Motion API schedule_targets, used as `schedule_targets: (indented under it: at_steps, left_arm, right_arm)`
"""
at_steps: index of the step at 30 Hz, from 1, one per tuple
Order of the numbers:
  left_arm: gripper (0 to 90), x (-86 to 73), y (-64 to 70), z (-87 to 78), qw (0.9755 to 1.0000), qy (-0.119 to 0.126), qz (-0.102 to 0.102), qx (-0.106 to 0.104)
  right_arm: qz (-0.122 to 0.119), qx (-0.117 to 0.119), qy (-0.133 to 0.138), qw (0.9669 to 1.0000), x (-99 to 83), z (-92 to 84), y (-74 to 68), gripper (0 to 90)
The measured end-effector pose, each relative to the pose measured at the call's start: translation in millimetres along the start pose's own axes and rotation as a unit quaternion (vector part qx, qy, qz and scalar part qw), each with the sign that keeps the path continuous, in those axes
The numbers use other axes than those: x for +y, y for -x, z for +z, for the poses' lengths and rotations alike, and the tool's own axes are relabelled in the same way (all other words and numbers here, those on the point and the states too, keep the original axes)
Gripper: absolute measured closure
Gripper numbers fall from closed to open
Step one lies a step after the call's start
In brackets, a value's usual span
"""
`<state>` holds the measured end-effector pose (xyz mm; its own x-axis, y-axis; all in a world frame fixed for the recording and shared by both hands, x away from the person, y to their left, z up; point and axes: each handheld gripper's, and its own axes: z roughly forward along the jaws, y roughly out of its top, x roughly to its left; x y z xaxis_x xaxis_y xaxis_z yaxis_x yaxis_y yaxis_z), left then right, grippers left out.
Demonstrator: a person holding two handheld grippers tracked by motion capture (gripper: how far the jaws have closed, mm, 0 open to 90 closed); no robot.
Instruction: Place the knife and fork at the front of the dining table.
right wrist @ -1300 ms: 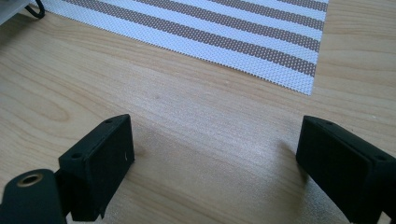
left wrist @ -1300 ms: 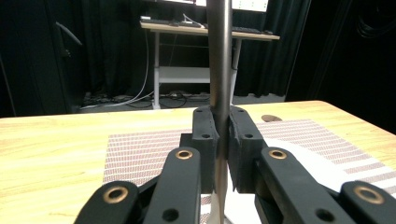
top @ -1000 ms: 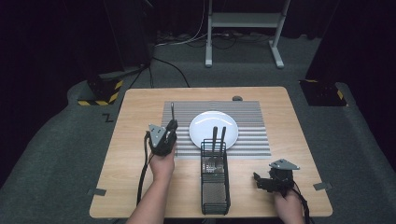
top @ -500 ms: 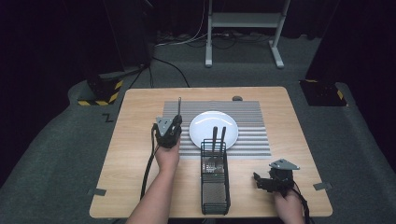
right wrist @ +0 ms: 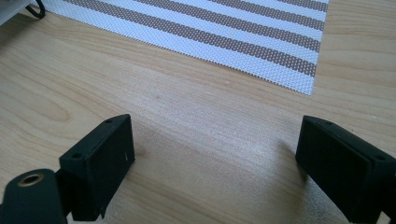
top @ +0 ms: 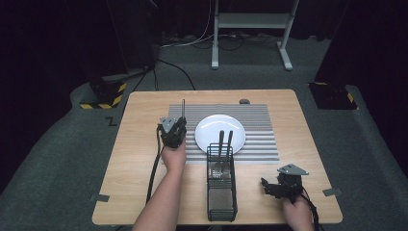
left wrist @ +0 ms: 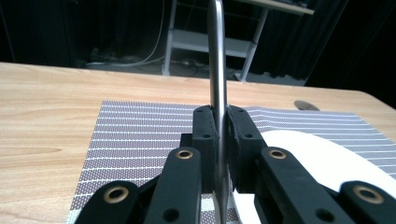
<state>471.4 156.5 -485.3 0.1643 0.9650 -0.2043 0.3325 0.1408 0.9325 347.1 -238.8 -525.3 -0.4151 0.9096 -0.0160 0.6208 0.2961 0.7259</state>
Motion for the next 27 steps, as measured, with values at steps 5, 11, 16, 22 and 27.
schedule_targets:
  at_steps: [5,11,16,22,27]
  left_arm:
    - [82.3,-0.1,-1.8,8.2,0.9999,-0.009,-0.005,0.007]
    - [82.3,-2.5,-4.3,20.5,0.9993,-0.031,-0.010,0.019]
    - [82.4,-4.7,-7.1,27.6,0.9984,-0.046,-0.021,0.023]
    - [82.4,-7.8,-10.2,34.8,0.9970,-0.064,-0.033,0.029]
    - [82.5,-8.0,-8.7,39.1,0.9960,-0.077,-0.029,0.036]
  right_arm:
    - [0.000,0.000,0.001,1.0000,-0.3,-0.2,-0.2,11.4]
    - [0.001,0.000,0.001,1.0000,-0.3,-0.2,-0.2,11.4]
    - [0.001,0.000,0.001,1.0000,-0.3,-0.3,-0.2,11.4]
    - [-0.001,0.001,0.000,1.0000,-1.1,-1.1,-0.1,11.4]
    - [-0.001,0.001,0.001,1.0000,-1.5,-1.5,0.0,11.4]
